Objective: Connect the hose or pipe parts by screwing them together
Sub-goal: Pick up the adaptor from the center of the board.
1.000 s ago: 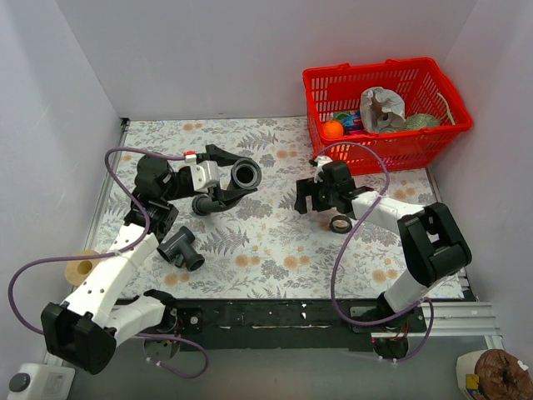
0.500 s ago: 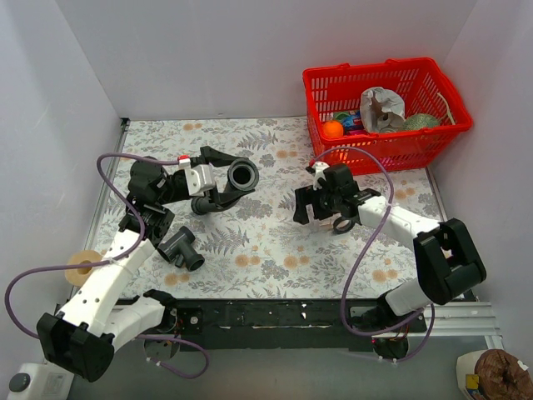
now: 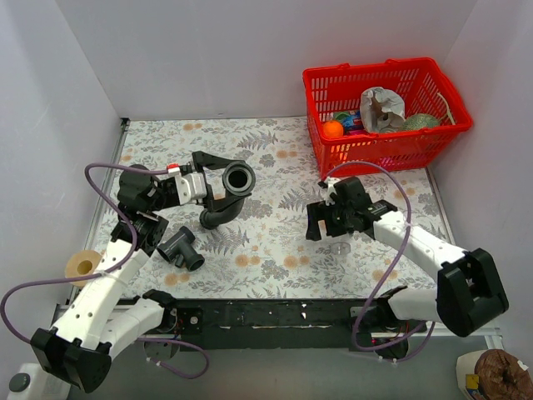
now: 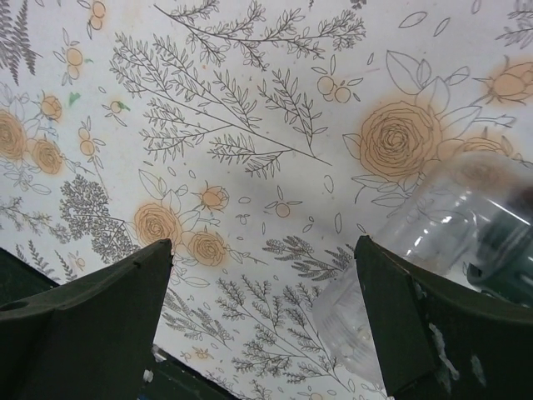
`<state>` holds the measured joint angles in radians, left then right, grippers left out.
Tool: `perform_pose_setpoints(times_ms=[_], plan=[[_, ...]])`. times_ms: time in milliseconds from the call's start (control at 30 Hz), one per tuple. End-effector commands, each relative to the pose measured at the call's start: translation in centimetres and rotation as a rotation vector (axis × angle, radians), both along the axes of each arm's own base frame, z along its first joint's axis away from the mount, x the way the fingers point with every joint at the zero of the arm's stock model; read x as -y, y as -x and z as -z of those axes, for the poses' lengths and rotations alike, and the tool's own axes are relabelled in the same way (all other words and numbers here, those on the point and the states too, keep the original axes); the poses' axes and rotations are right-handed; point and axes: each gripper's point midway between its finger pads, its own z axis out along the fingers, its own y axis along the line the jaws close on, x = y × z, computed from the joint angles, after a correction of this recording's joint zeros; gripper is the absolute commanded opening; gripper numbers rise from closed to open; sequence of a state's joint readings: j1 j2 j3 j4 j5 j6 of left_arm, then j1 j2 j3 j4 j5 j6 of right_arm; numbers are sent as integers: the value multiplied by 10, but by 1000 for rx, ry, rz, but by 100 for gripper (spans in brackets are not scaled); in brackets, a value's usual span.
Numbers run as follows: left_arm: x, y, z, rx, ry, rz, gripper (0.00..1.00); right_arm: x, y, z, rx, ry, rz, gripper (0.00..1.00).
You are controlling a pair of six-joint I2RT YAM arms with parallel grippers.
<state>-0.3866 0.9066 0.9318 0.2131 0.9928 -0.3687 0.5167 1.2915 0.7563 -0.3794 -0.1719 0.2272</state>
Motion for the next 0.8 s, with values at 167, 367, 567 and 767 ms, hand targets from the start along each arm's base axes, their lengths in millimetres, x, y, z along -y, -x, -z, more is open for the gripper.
perform_pose_setpoints(times_ms=[167,367,567,767], plan=[[-4,21,-20,61,26,30,0,21,-22,-79,118,6,254,98],[-4,24,-7,32,15,44,0,65,-23,-78,29,236,519,98],[-5,29,-3,23,10,58,0,69,-14,-72,-34,308,607,98],[-6,34,-3,37,12,63,0,69,-8,-52,-65,429,659,98]])
